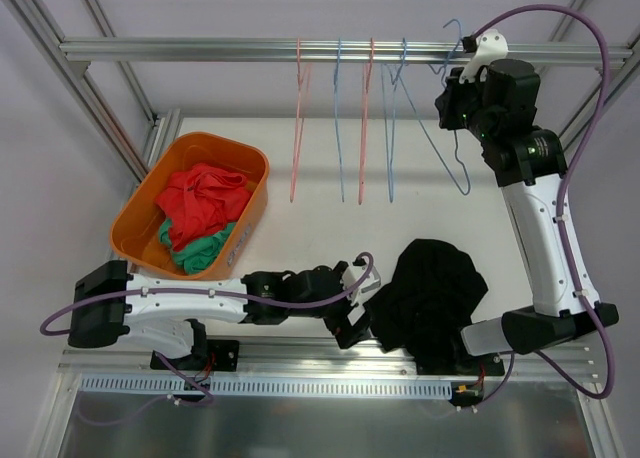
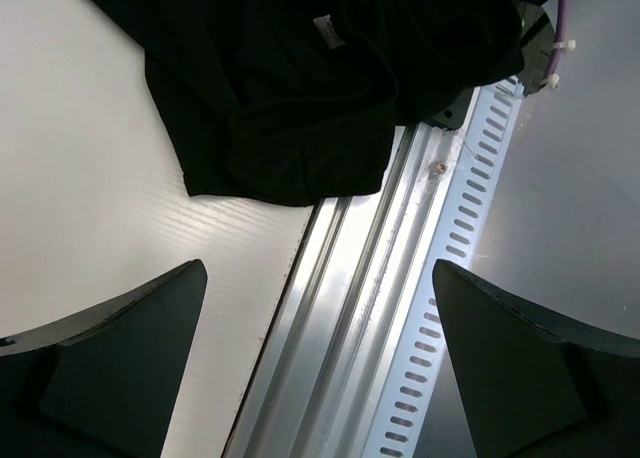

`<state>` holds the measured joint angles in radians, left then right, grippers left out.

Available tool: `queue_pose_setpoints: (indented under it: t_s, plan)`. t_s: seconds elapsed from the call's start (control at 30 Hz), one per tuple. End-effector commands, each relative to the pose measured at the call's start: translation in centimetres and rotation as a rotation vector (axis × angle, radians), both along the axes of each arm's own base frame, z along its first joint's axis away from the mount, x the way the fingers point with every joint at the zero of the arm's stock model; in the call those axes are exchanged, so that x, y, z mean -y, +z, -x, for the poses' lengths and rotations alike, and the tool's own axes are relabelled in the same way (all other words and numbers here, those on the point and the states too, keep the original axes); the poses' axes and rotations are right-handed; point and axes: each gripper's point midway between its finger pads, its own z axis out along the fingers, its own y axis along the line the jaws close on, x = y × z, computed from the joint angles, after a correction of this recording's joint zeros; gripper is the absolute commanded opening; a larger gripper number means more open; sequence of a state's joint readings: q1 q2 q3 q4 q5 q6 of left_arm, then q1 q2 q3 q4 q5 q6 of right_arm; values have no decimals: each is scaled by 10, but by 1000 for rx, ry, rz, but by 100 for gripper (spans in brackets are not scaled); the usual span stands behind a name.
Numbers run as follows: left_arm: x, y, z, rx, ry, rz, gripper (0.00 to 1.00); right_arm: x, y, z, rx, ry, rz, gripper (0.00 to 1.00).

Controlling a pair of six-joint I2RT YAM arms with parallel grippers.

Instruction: Remove the tank top from the hanger

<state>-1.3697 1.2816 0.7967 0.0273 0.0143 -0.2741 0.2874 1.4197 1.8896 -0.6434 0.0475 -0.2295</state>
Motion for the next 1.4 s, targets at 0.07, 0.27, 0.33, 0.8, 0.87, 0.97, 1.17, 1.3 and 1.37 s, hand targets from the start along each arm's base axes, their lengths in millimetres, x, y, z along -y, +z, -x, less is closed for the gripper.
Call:
queue_pose_setpoints:
  t_s: [0.07, 0.27, 0.33, 0.8, 0.87, 0.97, 1.17, 1.3, 1.37]
  plan:
    - [22, 15, -1, 33, 7, 64, 99, -2, -1, 3, 33, -8, -11, 0]
    - [45, 32, -18, 73, 70, 113, 99, 3, -14, 13, 9, -16, -3, 0]
    - [57, 39, -21, 85, 75, 146, 99, 4, -13, 15, 11, -16, -1, 13]
    - [152, 22, -32, 82, 5, 150, 99, 89, -19, 180, 67, -224, -47, 99]
    - [158, -5, -41, 68, 5, 86, 99, 90, -24, 205, 88, -194, -70, 100]
    - [171, -34, -54, 36, -4, 29, 99, 84, -30, 230, 85, -125, -82, 99]
    - [182, -101, -79, 57, 48, -134, 99, 75, -26, 267, 146, -8, -106, 99]
    - [173, -134, -95, 99, 116, -245, 99, 57, -21, 280, 173, 112, -122, 100]
    - [165, -151, -88, 75, 91, -296, 99, 55, -19, 285, 188, 132, -127, 99]
